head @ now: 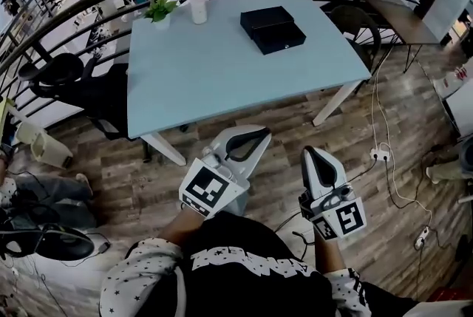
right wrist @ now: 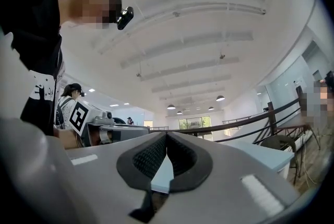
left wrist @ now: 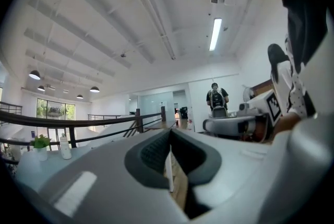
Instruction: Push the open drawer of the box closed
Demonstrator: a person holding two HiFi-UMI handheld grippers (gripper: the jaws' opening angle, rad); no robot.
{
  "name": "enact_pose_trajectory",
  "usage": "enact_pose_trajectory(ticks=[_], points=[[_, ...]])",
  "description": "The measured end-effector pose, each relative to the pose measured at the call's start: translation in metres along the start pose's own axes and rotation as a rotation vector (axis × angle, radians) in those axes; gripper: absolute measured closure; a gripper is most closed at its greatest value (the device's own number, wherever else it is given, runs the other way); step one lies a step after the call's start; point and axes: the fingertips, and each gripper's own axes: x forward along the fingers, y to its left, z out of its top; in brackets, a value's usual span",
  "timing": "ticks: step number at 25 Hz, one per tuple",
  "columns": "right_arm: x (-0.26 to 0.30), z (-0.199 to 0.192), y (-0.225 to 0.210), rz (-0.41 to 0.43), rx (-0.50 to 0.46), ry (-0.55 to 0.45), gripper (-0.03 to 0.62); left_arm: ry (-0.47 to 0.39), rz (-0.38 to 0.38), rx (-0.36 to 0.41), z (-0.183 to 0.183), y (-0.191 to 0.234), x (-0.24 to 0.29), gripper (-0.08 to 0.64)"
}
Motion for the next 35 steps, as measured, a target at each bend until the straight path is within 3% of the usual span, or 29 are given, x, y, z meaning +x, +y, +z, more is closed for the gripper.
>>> enact_pose_trajectory(ticks=[6,12,23,35], points=[[0.022,-0.003,-0.04,-0.024,-0.052,0.032,0.592,-0.038,-0.047,0.01,-0.002,0.019,0.048,0.56],[0.051,-0.004,-0.066,-0.036,-0.045,0.054,0.592,-0.045,-0.056,-0.013,-0.003,0.052,0.08,0.56],[0.123,-0.013,-0.089,0.004,-0.042,0.089,0.592,-0.013,0.0,-0.036,-0.015,0.128,0.102,0.56],[0.165,-0.01,-0.144,-0.092,-0.078,0.139,0.592,-0.034,-0.083,-0.067,-0.012,0.174,0.166,0.56]])
